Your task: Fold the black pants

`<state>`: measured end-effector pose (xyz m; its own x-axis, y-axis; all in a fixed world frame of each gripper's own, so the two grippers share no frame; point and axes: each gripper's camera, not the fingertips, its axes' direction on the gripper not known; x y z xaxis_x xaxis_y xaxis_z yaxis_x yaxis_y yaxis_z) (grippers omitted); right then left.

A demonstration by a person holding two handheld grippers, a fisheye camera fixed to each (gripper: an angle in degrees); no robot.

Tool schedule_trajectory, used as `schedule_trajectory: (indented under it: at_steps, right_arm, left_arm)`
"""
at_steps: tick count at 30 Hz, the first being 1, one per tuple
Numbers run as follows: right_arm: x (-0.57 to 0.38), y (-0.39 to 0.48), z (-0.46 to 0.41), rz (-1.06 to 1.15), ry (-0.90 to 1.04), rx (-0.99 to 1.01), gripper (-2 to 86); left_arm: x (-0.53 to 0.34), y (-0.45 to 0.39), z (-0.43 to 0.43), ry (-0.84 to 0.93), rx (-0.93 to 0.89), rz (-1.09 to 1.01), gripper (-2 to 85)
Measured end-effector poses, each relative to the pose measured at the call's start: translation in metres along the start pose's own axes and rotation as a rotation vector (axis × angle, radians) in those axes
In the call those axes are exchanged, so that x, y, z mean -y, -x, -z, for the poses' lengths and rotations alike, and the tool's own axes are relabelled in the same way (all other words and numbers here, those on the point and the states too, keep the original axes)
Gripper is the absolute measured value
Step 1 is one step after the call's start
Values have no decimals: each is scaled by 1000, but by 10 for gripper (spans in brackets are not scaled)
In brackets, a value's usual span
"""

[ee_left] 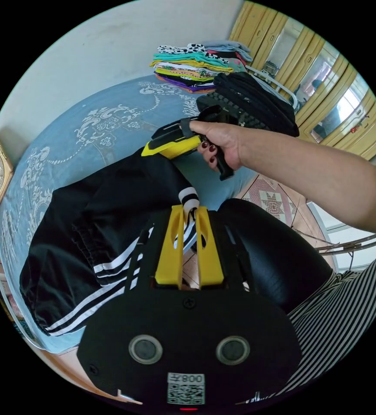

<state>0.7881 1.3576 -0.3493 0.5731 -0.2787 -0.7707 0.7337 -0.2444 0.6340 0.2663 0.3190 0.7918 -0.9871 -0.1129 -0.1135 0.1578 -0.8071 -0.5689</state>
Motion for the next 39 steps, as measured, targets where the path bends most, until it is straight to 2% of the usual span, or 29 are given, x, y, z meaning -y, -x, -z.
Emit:
schedule_trajectory:
  at_steps: [10, 17, 21, 30, 35, 39]
  right_arm:
    - [-6, 41, 33, 68, -37, -46, 27]
    - [-44, 61, 95, 16, -135, -192, 24]
    - [-59, 77, 101, -2, -169, -183, 24]
    - [-61, 205, 65, 190, -181, -41, 28]
    - [-46, 295, 0, 313, -94, -4, 28]
    - [-28, 344, -56, 352, -14, -27, 28]
  left_arm:
    - [3, -21, 45, -31, -28, -63, 33]
    - [11, -47, 77, -64, -159, -140, 32]
    - [1, -42, 102, -80, -201, -121, 32]
    - [-70, 49, 228, -304, -263, 121, 34]
    - [-136, 120, 301, -438, -259, 322, 34]
    - [-178, 162, 336, -477, -230, 454, 36]
